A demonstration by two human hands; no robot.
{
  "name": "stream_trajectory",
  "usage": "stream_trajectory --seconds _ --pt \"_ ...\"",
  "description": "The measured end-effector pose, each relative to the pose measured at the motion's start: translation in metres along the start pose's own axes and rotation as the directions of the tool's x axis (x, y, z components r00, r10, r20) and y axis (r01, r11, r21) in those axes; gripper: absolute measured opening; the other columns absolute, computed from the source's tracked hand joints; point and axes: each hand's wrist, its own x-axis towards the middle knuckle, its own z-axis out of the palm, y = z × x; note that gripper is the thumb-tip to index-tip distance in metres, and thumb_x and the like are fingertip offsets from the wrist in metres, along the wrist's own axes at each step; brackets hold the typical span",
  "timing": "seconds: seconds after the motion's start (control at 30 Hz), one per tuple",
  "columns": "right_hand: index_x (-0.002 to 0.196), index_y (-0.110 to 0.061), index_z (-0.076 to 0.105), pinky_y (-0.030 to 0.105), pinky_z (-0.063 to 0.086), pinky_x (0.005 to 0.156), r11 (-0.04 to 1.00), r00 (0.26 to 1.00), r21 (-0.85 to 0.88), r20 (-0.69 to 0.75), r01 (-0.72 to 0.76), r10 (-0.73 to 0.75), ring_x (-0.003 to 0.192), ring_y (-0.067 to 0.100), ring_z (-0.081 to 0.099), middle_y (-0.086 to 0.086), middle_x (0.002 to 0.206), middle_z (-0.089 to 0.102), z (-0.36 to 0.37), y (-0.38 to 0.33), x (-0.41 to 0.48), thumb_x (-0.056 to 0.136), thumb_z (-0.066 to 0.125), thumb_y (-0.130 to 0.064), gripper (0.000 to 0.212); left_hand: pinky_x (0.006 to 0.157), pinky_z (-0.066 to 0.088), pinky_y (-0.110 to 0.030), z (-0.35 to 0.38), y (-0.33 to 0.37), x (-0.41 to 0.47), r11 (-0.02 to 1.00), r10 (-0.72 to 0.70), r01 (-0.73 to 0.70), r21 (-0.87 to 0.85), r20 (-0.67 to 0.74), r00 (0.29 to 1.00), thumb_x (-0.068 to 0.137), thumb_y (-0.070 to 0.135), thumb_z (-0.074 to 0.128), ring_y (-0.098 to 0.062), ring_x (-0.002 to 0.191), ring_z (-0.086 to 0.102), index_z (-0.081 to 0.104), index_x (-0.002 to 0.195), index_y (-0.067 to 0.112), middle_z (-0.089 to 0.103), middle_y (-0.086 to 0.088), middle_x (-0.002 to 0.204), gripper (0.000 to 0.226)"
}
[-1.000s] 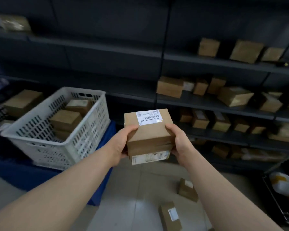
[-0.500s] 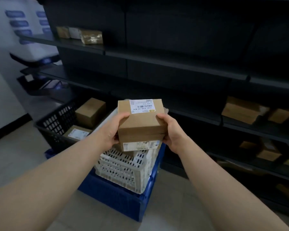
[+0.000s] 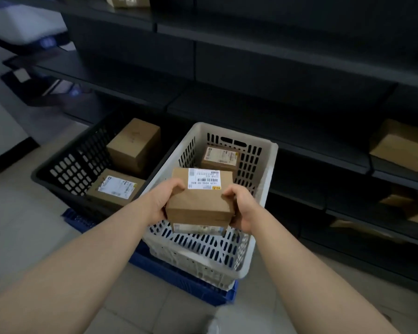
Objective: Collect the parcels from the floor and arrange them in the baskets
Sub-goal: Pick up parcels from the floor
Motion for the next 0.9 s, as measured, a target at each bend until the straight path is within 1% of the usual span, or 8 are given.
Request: stream_trajectory --seconds 0.17,0.27,0.33,0.53,0.6,0.73,0.8,0.9 --pt "0.09 -0.014 0.051 0.035 0.041 0.074 0.989 0.989 -0.012 -0.024 -0.148 0.148 0.084 0.026 0.048 0.007 0.088 0.052 0.002 0.015 0.06 0.055 0.057 -0.029 0.039 0.081 0.051 -0.039 -0.015 -0.009 0.056 0.988 -0.143 0.143 0.056 -0.002 0.99 0.075 0.027 0.059 -0.029 0.096 0.061 0.062 0.118 0.014 0.066 -0.015 0.112 0.045" --pt "0.091 -0.013 0.052 0.033 0.043 0.072 0.979 0.979 -0.009 -0.037 -0.202 0.202 0.082 0.024 0.053 0.007 0.089 0.056 0.003 0.027 0.085 0.068 0.052 -0.025 0.026 0.068 0.05 -0.033 -0.02 -0.014 0.082 0.971 -0.219 0.216 0.103 0.024 0.975 0.082 0.023 0.055 -0.027 0.087 0.06 0.062 0.113 0.014 0.065 -0.013 0.102 0.033" --pt "0.091 -0.013 0.051 0.032 0.045 0.071 0.972 0.97 0.003 -0.056 -0.237 0.236 0.085 0.024 0.054 0.009 0.093 0.055 0.004 0.035 0.1 0.069 0.052 -0.023 0.024 0.07 0.049 -0.034 -0.023 -0.018 0.1 0.96 -0.254 0.247 0.136 0.037 0.967 0.082 0.021 0.054 -0.028 0.088 0.06 0.061 0.113 0.014 0.065 -0.013 0.103 0.033" --pt "0.072 -0.02 0.043 0.042 0.032 0.076 0.95 0.949 0.065 -0.056 -0.307 0.31 0.079 0.024 0.036 0.009 0.085 0.039 0.002 0.079 0.145 0.014 0.07 -0.033 0.066 0.095 0.048 -0.046 -0.033 -0.024 0.145 0.889 -0.384 0.341 0.308 0.092 0.919 0.078 0.014 0.052 -0.029 0.09 0.06 0.063 0.107 0.012 0.066 -0.013 0.097 0.031" --pt "0.08 -0.018 0.045 0.041 0.034 0.076 0.936 0.936 0.087 -0.058 -0.341 0.346 0.084 0.025 0.039 0.009 0.087 0.043 0.01 0.082 0.143 0.026 0.071 -0.027 0.06 0.096 0.047 -0.045 -0.036 -0.026 0.154 0.873 -0.413 0.357 0.332 0.113 0.904 0.078 0.012 0.051 -0.029 0.089 0.06 0.065 0.104 0.011 0.067 -0.014 0.096 0.03" --pt "0.081 -0.011 0.056 0.031 0.042 0.067 0.927 0.934 0.193 -0.098 -0.32 0.343 0.079 0.023 0.055 0.007 0.082 0.06 0.021 0.096 0.15 0.065 0.051 -0.01 0.017 0.08 0.047 -0.034 -0.037 -0.035 0.168 0.855 -0.431 0.366 0.368 0.111 0.895 0.073 0.014 0.052 -0.027 0.084 0.058 0.065 0.095 0.011 0.065 -0.011 0.091 0.026" --pt "0.081 -0.01 0.055 0.029 0.043 0.068 0.915 0.924 0.243 -0.129 -0.323 0.361 0.072 0.021 0.056 0.006 0.077 0.061 0.027 0.104 0.153 0.062 0.055 -0.011 0.018 0.073 0.044 -0.031 -0.037 -0.041 0.174 0.848 -0.434 0.364 0.385 0.111 0.894 0.066 0.016 0.052 -0.025 0.08 0.055 0.061 0.087 0.011 0.062 -0.011 0.088 0.024" --pt "0.097 -0.012 0.058 0.037 0.044 0.08 0.915 0.935 0.287 -0.13 -0.284 0.331 0.088 0.026 0.058 0.01 0.097 0.063 0.033 0.11 0.156 0.061 0.055 -0.013 0.037 0.074 0.044 -0.032 -0.038 -0.049 0.185 0.848 -0.426 0.355 0.393 0.108 0.898 0.051 0.017 0.051 -0.025 0.083 0.056 0.062 0.085 0.011 0.062 -0.011 0.091 0.037"
